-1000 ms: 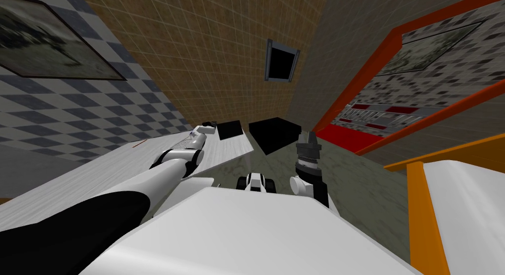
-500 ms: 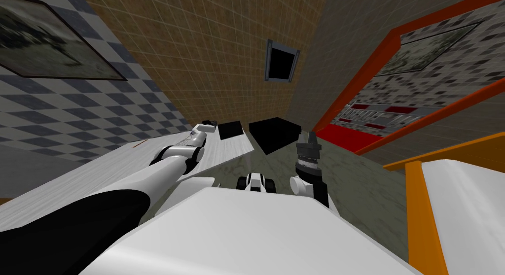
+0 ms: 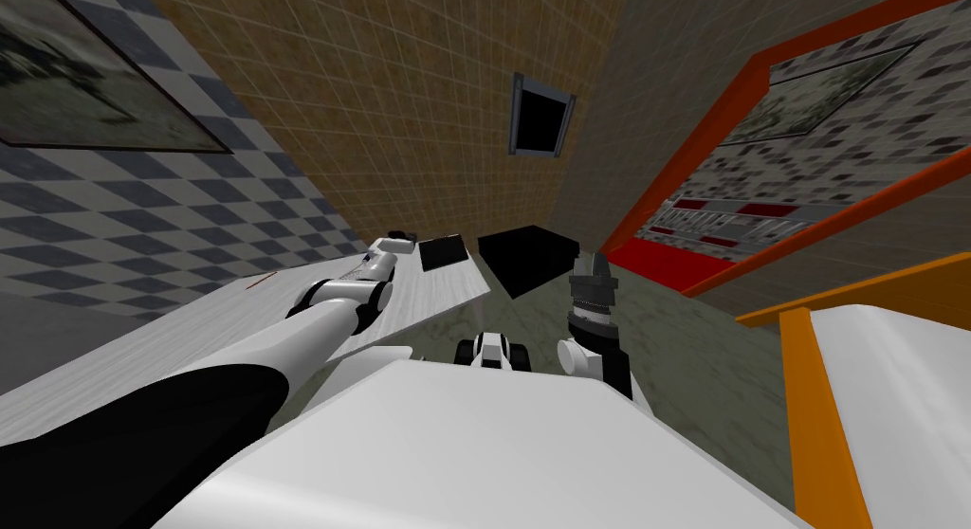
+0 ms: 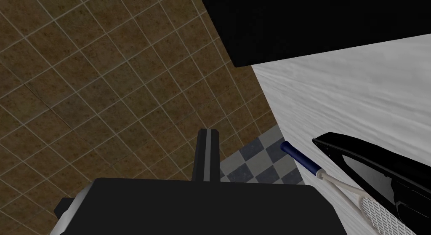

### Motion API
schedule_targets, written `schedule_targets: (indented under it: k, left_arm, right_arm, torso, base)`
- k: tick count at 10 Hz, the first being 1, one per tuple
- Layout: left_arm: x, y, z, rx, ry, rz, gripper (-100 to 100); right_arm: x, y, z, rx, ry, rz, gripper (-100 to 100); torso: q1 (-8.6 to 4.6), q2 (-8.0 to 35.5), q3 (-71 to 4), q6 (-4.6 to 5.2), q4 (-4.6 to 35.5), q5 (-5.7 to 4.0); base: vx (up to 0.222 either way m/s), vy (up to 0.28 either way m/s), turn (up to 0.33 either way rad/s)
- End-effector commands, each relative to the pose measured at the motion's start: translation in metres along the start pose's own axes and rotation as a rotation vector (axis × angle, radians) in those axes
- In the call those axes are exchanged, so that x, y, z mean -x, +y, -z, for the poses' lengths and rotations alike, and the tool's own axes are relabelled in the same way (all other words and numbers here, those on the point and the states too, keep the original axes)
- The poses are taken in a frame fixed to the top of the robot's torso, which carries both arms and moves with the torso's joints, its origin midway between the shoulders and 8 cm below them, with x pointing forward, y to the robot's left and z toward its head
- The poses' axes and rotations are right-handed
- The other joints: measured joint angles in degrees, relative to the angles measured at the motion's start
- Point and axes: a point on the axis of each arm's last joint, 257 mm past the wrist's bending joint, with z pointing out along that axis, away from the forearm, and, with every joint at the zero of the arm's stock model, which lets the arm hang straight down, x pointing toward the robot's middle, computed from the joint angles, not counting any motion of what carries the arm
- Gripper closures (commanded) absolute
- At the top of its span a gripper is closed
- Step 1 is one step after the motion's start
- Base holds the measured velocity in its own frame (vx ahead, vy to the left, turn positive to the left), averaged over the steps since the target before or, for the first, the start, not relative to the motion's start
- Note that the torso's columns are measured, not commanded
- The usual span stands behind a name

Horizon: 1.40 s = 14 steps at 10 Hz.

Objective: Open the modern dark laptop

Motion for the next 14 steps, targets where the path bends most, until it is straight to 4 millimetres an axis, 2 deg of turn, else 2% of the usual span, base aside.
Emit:
schedule_targets:
  k: [1,2,3,4,7,9,10,11,14]
  left_arm:
    - [0.0,0.002,0.002,0.044,0.012,0.005,100]
    - [-0.006,-0.014,0.004,0.022,0.027,-0.003,-100]
    - [-0.006,-0.014,0.004,0.022,0.027,-0.003,-100]
    - [-0.013,-0.03,0.008,0.011,0.046,-0.011,-100]
    - [-0.023,-0.053,0.015,-0.006,0.075,-0.024,-100]
    - [-0.033,-0.076,0.023,-0.024,0.106,-0.04,-100]
    - [-0.031,-0.07,0.021,-0.019,0.098,-0.033,-100]
    - [-0.031,-0.07,0.021,-0.02,0.099,-0.036,0]
    - [-0.031,-0.07,0.021,-0.02,0.099,-0.036,0]
  right_arm:
    - [0.0,0.0,0.0,0.0,0.0,0.0,0]
    - [0.0,0.0,0.0,0.0,0.0,0.0,0]
    - [0.0,0.0,0.0,0.0,0.0,0.0,0]
    - [0.0,0.0,0.0,0.0,0.0,0.0,0]
    - [0.0,0.0,0.0,0.0,0.0,0.0,0]
    - [0.0,0.0,0.0,0.0,0.0,0.0,0]
    - [0.0,0.0,0.0,0.0,0.0,0.0,0]
    - [0.0,0.0,0.0,0.0,0.0,0.0,0]
    - [0.0,0.0,0.0,0.0,0.0,0.0,0]
  torso:
    - [-0.01,0.0,0.0,0.0,0.0,0.01]
    - [-0.05,-0.1,0.0,0.0,0.0,-0.01]
    - [-0.17,-0.1,-0.1,-0.05,0.0,-0.05]
    - [-0.23,-0.1,-0.1,0.03,0.0,-0.06]
    - [-0.03,-0.1,-0.1,0.01,0.0,0.0]
    - [-0.05,-0.1,0.0,-0.01,0.0,-0.01]
    - [-0.06,-0.1,-0.1,0.01,0.0,-0.01]
    - [-0.02,0.0,0.0,0.03,0.0,0.01]
    - [-0.05,0.0,0.0,0.0,0.0,-0.01]
  base:
    - [0.01,0.048,-0.043]
    - [0.027,0.011,0.167]
    - [0.033,-0.021,0.105]
    - [0.04,-0.038,0.154]
    - [0.041,-0.03,0.134]
    - [0.054,-0.032,0.181]
    - [0.026,-0.016,0.029]
    - [0.005,-0.003,-0.006]
    - [0.0,0.0,0.0]
